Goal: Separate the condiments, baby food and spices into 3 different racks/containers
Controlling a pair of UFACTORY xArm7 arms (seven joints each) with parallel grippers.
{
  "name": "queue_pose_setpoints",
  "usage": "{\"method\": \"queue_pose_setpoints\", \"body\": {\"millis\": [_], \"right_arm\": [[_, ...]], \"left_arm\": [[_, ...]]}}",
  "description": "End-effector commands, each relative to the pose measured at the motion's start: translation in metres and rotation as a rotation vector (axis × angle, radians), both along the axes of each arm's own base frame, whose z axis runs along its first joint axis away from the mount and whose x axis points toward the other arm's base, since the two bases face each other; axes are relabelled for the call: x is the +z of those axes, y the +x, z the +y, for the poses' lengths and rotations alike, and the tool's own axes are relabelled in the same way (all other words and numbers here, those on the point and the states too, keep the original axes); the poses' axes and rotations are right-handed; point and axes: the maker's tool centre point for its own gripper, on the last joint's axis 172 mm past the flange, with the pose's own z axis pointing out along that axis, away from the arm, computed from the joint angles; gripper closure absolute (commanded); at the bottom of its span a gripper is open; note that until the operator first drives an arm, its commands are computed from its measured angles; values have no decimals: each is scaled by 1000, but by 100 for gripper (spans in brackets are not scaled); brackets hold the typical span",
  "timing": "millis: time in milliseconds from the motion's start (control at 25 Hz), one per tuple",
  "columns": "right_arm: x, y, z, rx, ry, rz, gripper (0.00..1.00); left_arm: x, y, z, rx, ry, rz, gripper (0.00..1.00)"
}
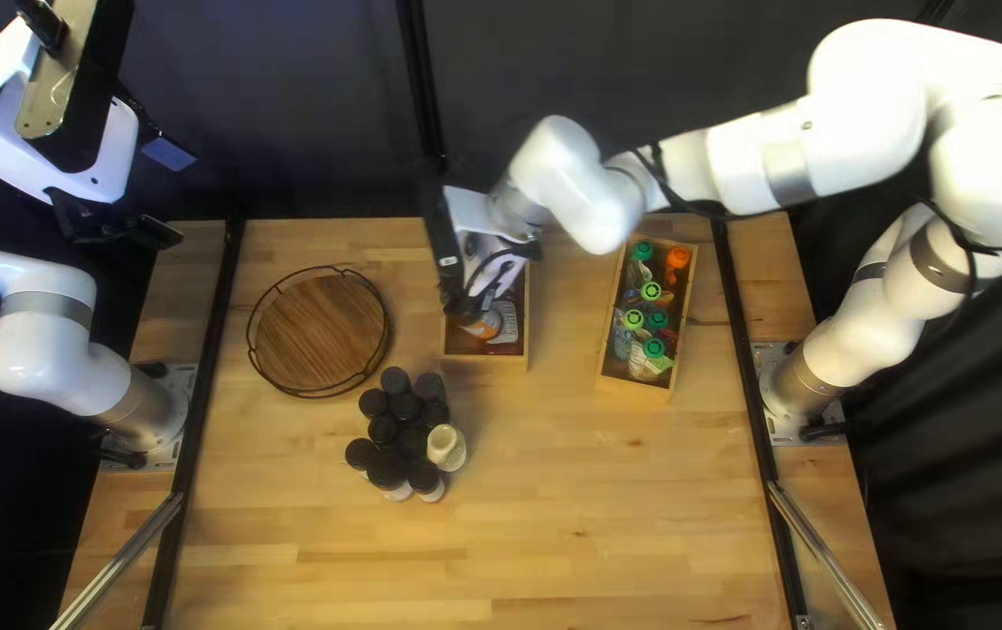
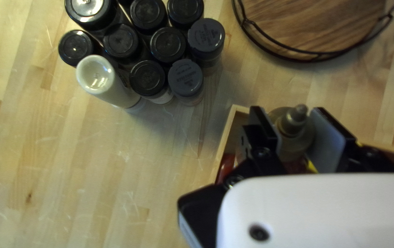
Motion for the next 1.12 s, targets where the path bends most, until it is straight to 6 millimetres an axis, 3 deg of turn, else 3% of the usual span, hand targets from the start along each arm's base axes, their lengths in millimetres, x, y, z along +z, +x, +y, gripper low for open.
{"method": "queue_pose_setpoints", "body": {"millis": [40, 400, 640, 1120], "right_arm": [[-1, -8, -14, -153, 48, -6, 100], [1, -12, -39, -454, 215, 23, 100], [-8, -19, -64, -642, 308, 48, 100], [-30, -29, -93, -801, 355, 72, 97]], "left_arm": [[0, 0, 0, 0, 0, 0, 0], [0, 0, 0, 0, 0, 0, 0], [0, 0, 0, 0, 0, 0, 0], [0, 0, 0, 0, 0, 0, 0]]}}
